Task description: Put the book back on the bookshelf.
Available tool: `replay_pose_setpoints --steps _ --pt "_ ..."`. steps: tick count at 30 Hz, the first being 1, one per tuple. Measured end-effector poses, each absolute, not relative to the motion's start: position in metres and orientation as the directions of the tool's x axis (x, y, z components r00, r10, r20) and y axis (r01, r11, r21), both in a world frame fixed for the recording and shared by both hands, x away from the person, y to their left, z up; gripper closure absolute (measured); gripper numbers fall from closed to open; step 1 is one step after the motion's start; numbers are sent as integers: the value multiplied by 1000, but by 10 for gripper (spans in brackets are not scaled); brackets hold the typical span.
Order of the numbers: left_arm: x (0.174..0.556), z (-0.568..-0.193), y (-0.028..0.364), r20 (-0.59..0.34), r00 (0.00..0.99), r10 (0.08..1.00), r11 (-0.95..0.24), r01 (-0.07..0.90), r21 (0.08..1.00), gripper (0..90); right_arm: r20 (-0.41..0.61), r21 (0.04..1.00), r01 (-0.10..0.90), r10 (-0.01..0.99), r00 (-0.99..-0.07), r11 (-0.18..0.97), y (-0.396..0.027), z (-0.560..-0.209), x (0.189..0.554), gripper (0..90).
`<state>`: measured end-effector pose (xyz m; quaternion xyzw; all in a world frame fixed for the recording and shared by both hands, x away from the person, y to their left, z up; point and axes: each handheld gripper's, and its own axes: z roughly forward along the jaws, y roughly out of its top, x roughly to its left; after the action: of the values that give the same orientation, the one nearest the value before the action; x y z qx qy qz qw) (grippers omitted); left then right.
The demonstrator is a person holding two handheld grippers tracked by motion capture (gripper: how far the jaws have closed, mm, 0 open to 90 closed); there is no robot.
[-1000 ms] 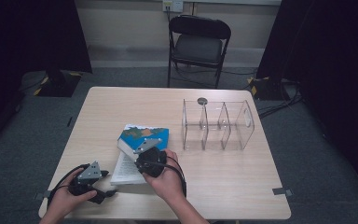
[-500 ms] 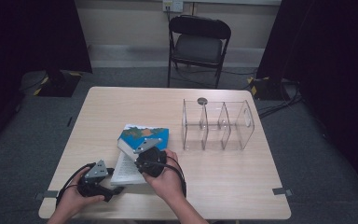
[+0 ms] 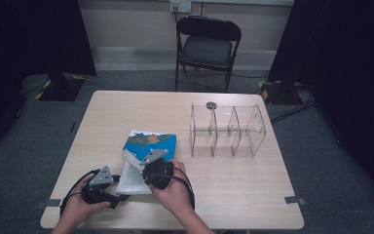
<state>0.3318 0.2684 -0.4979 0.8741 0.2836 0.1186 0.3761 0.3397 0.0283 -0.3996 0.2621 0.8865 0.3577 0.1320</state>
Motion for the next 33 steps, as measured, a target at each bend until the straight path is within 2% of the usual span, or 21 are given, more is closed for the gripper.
replay_pose_setpoints --steps 2,12,22,30,32,33 --pt "331 -496 267 -11 822 570 -565 401 721 262 -52 703 366 556 -829 610 29 -400 340 745" --pt "332 -491 268 -51 812 581 -551 438 710 294 -40 706 375 562 -826 601 28 -400 340 745" --pt "331 -493 267 -35 802 597 -553 442 706 275 -32 705 389 574 -818 594 30 -391 344 749" --pt "328 -495 262 -3 816 578 -580 413 702 196 -17 702 411 591 -806 581 27 -375 353 754" --pt "328 -496 261 -9 816 578 -575 416 705 204 -16 698 416 593 -805 584 27 -372 354 754" --pt "330 -495 262 -3 813 583 -571 412 711 244 -15 695 417 592 -806 586 27 -372 354 754"
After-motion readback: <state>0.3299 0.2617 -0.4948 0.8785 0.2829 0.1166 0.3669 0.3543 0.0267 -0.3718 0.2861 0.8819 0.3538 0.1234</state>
